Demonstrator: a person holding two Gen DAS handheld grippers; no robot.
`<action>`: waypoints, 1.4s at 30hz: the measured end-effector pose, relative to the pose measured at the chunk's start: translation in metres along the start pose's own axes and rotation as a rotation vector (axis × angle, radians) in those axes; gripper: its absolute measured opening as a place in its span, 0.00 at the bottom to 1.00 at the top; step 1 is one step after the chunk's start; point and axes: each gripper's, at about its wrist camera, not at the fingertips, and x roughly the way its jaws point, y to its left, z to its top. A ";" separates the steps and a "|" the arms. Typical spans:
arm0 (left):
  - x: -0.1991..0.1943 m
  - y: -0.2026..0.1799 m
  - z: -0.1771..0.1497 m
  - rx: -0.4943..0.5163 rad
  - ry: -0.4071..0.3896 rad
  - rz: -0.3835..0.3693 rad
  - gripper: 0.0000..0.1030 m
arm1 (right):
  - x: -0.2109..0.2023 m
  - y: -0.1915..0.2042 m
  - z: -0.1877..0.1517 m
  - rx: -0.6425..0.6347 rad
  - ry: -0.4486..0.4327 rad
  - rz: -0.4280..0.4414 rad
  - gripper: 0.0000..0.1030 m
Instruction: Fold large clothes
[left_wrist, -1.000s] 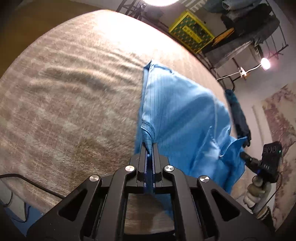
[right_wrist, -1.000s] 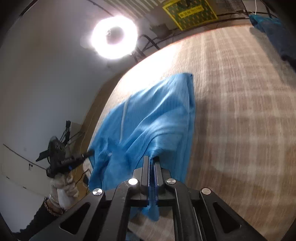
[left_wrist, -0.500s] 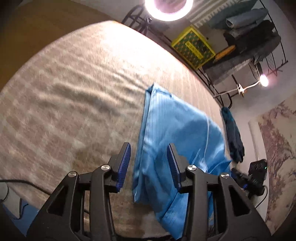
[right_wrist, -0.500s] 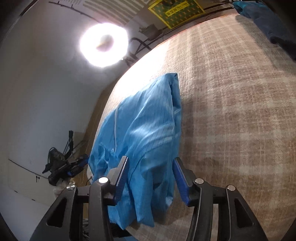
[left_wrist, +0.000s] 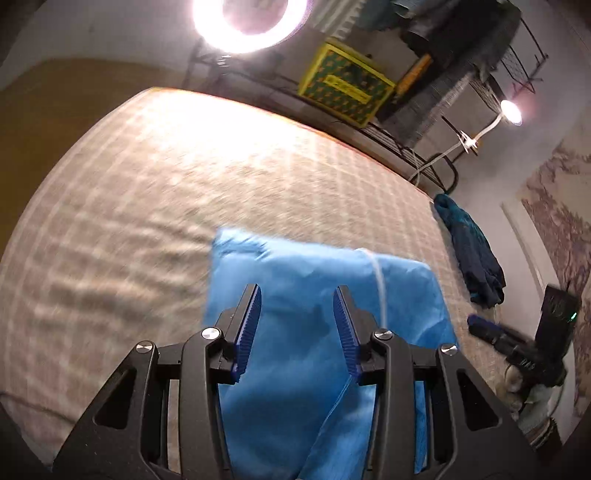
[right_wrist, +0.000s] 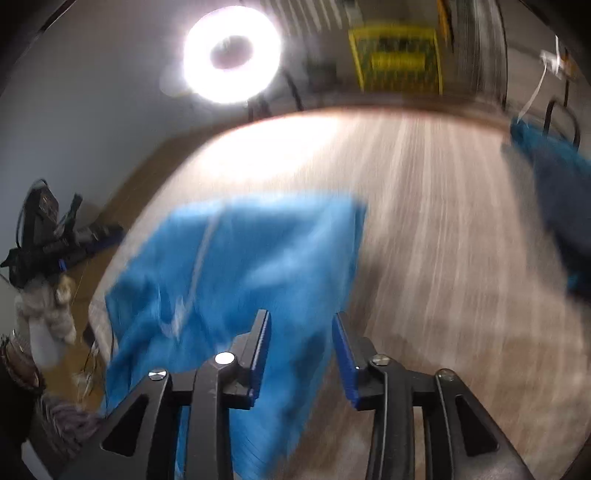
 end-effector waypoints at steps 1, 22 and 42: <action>0.009 -0.007 0.004 0.015 0.009 -0.008 0.39 | 0.002 0.001 0.007 0.018 -0.025 0.034 0.38; 0.036 0.049 -0.007 0.010 0.094 0.040 0.42 | 0.046 -0.012 0.014 0.063 0.069 0.049 0.51; 0.020 0.132 -0.065 -0.429 0.203 -0.284 0.67 | 0.043 -0.080 -0.039 0.356 0.100 0.330 0.80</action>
